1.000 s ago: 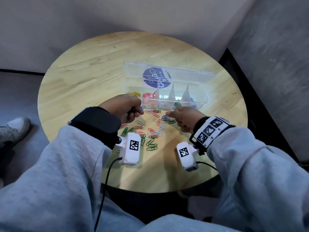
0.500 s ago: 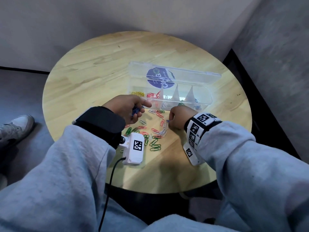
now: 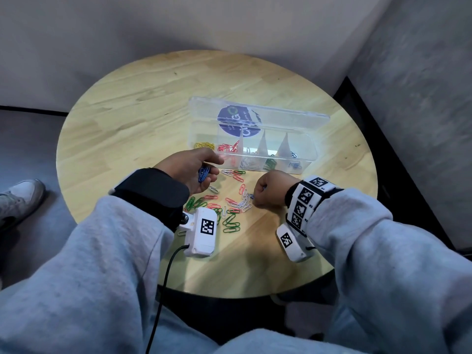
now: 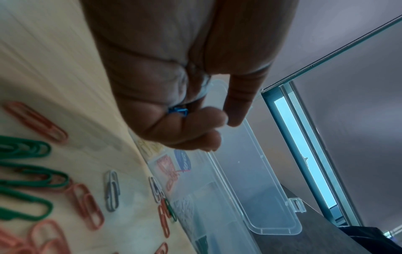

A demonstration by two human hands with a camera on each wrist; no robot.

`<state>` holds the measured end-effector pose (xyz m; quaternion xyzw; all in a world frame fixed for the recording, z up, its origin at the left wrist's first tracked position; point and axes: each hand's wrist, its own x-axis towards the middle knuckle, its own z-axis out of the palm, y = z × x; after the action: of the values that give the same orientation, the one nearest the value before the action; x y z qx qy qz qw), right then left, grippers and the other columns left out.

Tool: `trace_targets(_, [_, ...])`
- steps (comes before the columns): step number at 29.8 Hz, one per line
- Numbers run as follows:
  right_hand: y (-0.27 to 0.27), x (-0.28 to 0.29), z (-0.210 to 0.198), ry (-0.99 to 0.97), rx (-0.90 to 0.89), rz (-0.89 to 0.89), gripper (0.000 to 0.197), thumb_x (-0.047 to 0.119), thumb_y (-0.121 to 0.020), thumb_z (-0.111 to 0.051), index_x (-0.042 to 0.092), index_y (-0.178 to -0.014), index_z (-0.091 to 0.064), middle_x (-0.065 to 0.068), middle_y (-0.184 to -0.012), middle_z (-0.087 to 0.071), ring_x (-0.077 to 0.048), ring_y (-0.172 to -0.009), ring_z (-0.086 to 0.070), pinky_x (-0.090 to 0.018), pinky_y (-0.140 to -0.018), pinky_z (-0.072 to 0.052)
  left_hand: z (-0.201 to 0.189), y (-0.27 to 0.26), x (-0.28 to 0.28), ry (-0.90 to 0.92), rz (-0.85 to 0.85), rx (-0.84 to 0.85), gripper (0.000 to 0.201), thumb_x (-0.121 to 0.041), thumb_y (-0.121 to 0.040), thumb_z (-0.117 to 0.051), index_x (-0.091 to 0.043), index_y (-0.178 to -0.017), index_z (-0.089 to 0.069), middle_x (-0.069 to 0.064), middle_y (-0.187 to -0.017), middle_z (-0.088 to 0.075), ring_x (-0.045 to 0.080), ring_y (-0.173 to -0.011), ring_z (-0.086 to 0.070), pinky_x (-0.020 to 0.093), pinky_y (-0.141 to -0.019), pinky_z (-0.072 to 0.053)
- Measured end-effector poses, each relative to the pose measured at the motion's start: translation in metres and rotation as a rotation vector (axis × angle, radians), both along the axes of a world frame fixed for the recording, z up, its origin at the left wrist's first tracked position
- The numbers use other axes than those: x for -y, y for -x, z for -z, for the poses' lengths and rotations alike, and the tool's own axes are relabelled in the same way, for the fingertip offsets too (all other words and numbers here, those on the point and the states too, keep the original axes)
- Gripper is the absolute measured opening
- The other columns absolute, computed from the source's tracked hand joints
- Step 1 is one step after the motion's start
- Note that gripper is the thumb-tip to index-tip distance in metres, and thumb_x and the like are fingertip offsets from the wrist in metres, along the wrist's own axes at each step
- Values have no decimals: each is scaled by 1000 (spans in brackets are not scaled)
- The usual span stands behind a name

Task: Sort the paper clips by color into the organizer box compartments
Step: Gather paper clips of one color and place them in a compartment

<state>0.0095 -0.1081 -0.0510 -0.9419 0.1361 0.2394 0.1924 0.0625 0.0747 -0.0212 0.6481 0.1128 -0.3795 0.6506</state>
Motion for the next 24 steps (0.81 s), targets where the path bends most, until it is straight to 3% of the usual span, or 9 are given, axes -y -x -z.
trace_targets(3, [4, 4, -3, -100, -12, 69, 17, 16, -72, -70, 20, -61, -58, 3, -61, -56, -12, -54, -48, -20, -53, -40, 2, -1, 1, 9, -4, -3, 11, -16, -88, -53, -12, -80, -60, 1, -66, -50, 4, -35, -48, 9, -36, -37])
trace_targets(6, [6, 10, -8, -336, -30, 215, 22, 7, -77, -66, 15, -59, -58, -1, -57, -62, -9, -42, -50, -15, -47, -41, 2, -1, 1, 24, -2, -3, 11, -16, -89, -52, -12, -81, -60, 2, -66, -50, 4, -36, -49, 9, -36, -38])
trace_targets(9, [4, 18, -8, -508, -19, 317, 25, 1, -83, -59, 11, -60, -54, -7, -58, -59, -13, -47, -51, -21, -45, -38, 2, -2, 0, 32, -8, -3, 10, -16, -88, -53, -12, -82, -60, 2, -67, -51, 5, -37, -49, 10, -36, -39])
trace_targets(11, [4, 22, -8, -636, 4, 407, 27, -4, -86, -55, 10, -64, -48, -12, -63, -56, -14, -47, -53, -19, -40, -37, 2, -2, 0, 32, -10, -5, 10, -17, -88, -53, -12, -83, -59, 2, -67, -51, 5, -37, -49, 10, -36, -39])
trace_targets(14, [4, 23, -9, -732, 49, 509, 26, -7, -88, -49, 9, -69, -45, -10, -63, -53, -8, -37, -50, -17, -36, -35, 2, -2, 0, 33, -7, -1, 10, -16, -89, -52, -12, -82, -59, 2, -66, -50, 5, -38, -48, 10, -36, -39])
trace_targets(17, [4, 19, -10, -840, 6, 609, 24, -3, -91, -34, 10, -76, -48, -5, -65, -46, -10, -44, -43, -16, -37, -31, 2, -1, 0, 42, -5, 0, 10, -16, -89, -52, -12, -83, -59, 2, -66, -50, 5, -37, -48, 11, -36, -40])
trace_targets(20, [4, 17, -9, -838, -47, 635, 28, -3, -89, -29, 10, -76, -49, -4, -65, -45, -10, -44, -41, -16, -37, -29, 1, -1, -1, 54, -4, -2, 11, -17, -89, -52, -12, -84, -60, 2, -66, -50, 5, -38, -49, 11, -37, -40])
trace_targets(22, [3, 15, -7, -706, -46, 552, 19, 4, -91, -43, 10, -77, -54, -5, -64, -46, -11, -45, -38, -17, -40, -28, 1, -2, -1, 51, -1, -1, 12, -17, -90, -51, -12, -83, -59, 2, -66, -50, 6, -38, -48, 11, -37, -40])
trace_targets(24, [2, 12, -8, -405, -35, 331, 7, 16, -85, -62, 12, -80, -60, -3, -67, -54, -11, -50, -43, -18, -45, -33, 1, -1, 0, 40, 5, -2, 11, -17, -89, -51, -11, -83, -59, 2, -66, -50, 6, -39, -48, 11, -38, -41])
